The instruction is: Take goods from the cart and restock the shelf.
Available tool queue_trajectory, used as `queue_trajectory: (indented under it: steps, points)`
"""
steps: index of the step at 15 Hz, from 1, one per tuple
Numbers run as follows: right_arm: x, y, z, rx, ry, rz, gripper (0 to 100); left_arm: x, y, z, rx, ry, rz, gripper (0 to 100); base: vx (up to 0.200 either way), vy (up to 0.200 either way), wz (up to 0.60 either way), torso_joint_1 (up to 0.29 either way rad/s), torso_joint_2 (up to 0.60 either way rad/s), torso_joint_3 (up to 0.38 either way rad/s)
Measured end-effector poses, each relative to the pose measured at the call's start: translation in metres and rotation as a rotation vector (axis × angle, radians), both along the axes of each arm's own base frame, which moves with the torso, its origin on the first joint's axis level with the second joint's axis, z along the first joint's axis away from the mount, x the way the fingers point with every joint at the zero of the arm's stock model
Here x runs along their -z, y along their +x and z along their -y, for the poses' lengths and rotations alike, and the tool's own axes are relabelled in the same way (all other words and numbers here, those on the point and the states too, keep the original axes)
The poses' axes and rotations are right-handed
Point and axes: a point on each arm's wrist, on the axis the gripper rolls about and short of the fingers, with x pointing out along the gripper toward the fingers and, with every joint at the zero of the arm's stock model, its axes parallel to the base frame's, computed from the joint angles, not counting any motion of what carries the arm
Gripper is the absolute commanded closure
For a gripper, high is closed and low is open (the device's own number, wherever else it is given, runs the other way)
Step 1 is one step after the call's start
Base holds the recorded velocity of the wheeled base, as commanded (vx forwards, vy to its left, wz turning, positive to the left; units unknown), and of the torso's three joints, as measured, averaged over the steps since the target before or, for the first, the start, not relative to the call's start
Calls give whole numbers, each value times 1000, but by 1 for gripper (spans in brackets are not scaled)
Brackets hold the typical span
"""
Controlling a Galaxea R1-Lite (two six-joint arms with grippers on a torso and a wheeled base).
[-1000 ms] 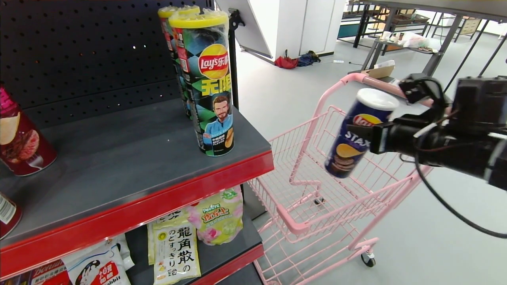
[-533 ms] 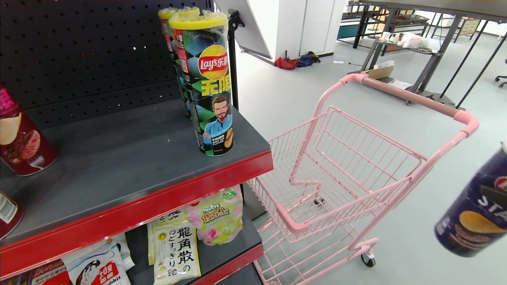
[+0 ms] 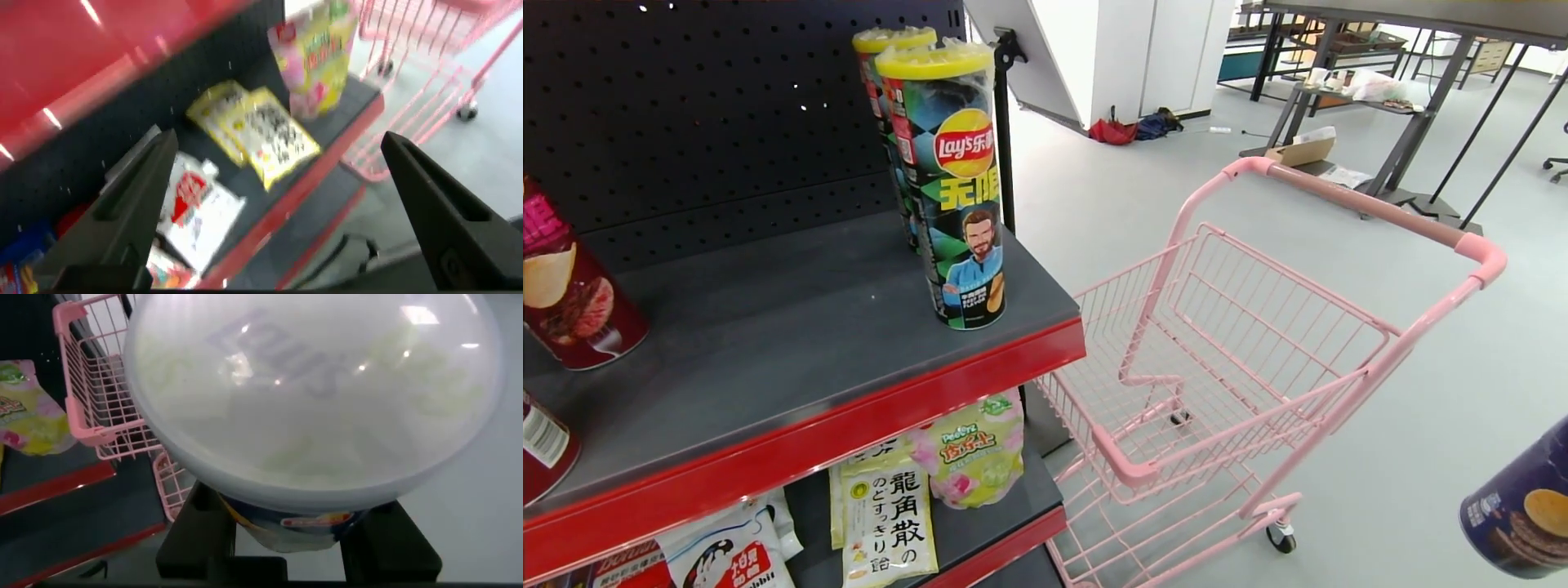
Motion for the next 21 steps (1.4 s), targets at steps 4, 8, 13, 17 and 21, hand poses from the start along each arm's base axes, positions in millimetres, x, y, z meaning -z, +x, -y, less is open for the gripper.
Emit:
queue_trajectory:
  steps: [4,8,13,17,21]
  points:
    - [2,-4,1,0,-2,12,100,5,1,0,6,6,-14,0,0,0,0,183,-530,-345]
    - [3,-3,0,-5,-8,6,100,6,2,0,3,8,-19,0,0,0,0,224,-576,-359]
    - [9,-2,0,-7,-14,-18,100,6,2,0,3,8,-20,0,0,0,0,173,-410,-250]
    - [14,-2,0,-12,-18,-32,100,6,2,0,4,8,-20,0,0,0,0,108,-256,-144]
    - [24,-3,0,-10,-26,-61,100,6,2,1,5,7,-20,0,0,0,450,9,-8,-2]
